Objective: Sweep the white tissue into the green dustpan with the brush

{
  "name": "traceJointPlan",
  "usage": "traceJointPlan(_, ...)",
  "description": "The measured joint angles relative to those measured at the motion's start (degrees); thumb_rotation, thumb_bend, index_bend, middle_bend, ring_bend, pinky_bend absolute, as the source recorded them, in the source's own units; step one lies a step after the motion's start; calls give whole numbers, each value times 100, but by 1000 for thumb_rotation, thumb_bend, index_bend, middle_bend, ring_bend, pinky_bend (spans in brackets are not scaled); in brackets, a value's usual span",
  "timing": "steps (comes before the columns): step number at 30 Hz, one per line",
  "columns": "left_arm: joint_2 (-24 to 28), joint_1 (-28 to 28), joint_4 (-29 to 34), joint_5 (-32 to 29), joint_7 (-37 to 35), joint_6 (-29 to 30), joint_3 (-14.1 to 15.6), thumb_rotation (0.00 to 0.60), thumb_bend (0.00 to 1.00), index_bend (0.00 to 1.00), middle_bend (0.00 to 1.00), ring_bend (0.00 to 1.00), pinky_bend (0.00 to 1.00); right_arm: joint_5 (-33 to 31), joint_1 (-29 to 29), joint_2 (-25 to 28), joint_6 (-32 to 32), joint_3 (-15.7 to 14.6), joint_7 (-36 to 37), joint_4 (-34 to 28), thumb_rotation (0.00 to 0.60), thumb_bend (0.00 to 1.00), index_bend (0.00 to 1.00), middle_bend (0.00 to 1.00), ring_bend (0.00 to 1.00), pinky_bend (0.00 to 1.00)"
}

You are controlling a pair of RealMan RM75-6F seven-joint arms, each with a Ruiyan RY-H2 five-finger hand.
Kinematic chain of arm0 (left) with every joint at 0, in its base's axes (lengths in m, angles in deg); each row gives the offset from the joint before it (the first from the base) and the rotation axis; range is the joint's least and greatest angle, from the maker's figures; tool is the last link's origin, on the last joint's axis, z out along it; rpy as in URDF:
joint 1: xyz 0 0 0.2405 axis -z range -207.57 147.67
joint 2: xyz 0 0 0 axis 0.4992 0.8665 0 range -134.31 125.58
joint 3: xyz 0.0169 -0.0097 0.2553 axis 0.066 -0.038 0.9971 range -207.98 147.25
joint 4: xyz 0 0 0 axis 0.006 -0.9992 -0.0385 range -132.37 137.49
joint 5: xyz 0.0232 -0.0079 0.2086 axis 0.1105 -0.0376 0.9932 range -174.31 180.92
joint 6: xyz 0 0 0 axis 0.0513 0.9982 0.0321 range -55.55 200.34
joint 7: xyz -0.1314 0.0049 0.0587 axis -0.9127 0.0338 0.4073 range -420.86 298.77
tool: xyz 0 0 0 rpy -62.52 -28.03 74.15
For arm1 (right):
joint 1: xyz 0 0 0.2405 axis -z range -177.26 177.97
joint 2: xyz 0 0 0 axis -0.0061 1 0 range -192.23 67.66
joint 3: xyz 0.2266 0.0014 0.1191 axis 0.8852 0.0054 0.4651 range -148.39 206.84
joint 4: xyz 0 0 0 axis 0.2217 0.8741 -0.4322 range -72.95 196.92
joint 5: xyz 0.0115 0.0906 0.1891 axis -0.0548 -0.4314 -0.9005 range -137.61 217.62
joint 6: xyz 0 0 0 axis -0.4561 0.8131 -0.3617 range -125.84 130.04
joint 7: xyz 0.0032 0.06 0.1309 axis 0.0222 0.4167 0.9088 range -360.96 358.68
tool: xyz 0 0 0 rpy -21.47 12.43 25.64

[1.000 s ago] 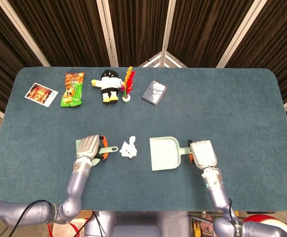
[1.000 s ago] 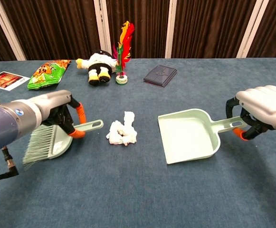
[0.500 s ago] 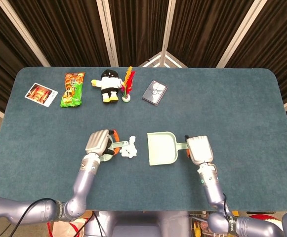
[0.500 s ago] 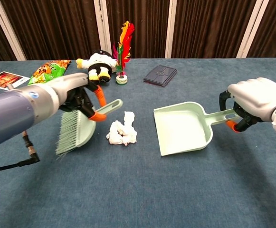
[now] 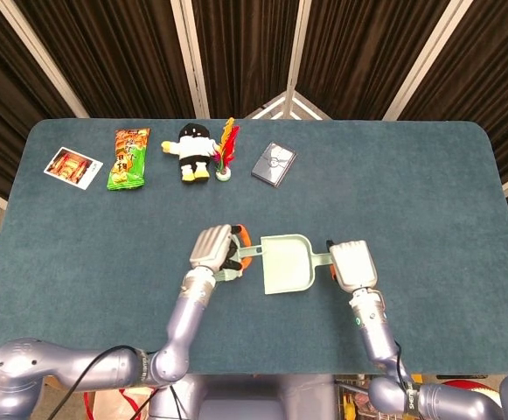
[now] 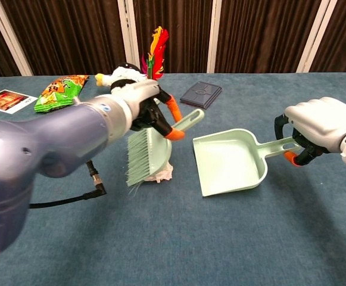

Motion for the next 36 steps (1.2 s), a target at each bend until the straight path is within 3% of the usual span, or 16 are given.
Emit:
traceJointPlan(11, -692, 680, -634, 332, -139, 23, -449, 600, 618, 812, 1000, 1000, 1000, 54, 27, 140, 7, -28, 116, -96, 600, 447, 648, 886, 919, 871)
traceJointPlan(17, -845, 817, -673, 606, -366, 159, -642, 600, 590, 807, 1000, 1000, 1000, 99, 61, 242, 36, -78, 139, -198, 600, 446, 647, 887, 919, 871)
traceJointPlan(27, -751, 563, -472, 1547, -1382, 199, -515, 600, 555, 801, 1000, 1000, 1000, 153, 104, 238, 79, -160, 135, -224, 600, 447, 647, 887, 919, 871)
traceJointPlan(36, -294, 158, -46, 1657, -1850, 8, -451, 600, 554, 798, 1000, 1000, 1000, 54, 24, 42, 46, -85, 12, 14, 600, 447, 647, 887, 919, 871)
